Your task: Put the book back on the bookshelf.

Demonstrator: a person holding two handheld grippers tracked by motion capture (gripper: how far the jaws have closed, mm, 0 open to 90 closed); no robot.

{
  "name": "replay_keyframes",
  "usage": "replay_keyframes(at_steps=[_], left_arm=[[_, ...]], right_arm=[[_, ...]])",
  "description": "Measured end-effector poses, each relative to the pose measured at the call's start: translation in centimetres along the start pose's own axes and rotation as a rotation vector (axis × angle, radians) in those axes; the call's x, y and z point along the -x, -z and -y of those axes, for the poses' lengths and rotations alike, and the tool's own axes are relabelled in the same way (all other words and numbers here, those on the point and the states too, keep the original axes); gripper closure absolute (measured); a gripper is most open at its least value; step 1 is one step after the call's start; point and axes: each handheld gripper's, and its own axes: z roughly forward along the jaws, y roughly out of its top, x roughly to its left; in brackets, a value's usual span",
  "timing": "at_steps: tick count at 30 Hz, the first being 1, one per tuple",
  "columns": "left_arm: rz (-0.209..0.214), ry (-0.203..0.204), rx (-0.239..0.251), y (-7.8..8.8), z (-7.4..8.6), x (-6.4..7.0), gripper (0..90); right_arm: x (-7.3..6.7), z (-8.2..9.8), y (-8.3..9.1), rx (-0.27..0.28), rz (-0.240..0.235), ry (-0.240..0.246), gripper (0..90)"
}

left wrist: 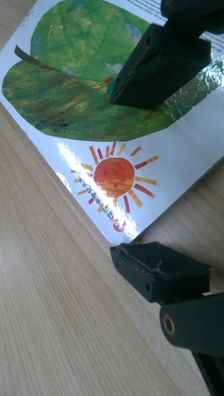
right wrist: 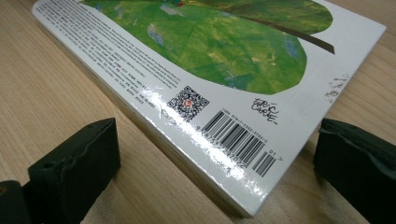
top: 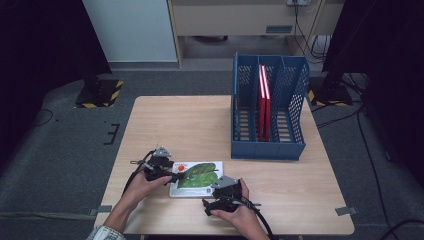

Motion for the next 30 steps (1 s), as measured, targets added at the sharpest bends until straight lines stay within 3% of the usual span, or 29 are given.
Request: replay_keyframes(at_steps=[3,8,14,30], left_arm=[[0.004,0.022,0.015,-0.1,0.0,-0.1,22.3],[-0.038,0.033,0.007,-0.1,-0.3,0.2,27.4],[-0.030,0.065,0.019,0.1,-0.4,0.0,29.8],[-0.017,0.071,0.054,1.4,-1.2,0.3,30.5]], right_arm=[[-0.1,0.0,0.0,0.001,0.004,-0.001,0.9],[-0.2,0.0,0.0,-0.001,0.007,-0.003,0.6],[-0.3,0.0,-0.1,0.005,0.017,-0.011,0.4],[-0.4,-0.2,-0.3,0.004,0.044,-0.036,0.4]])
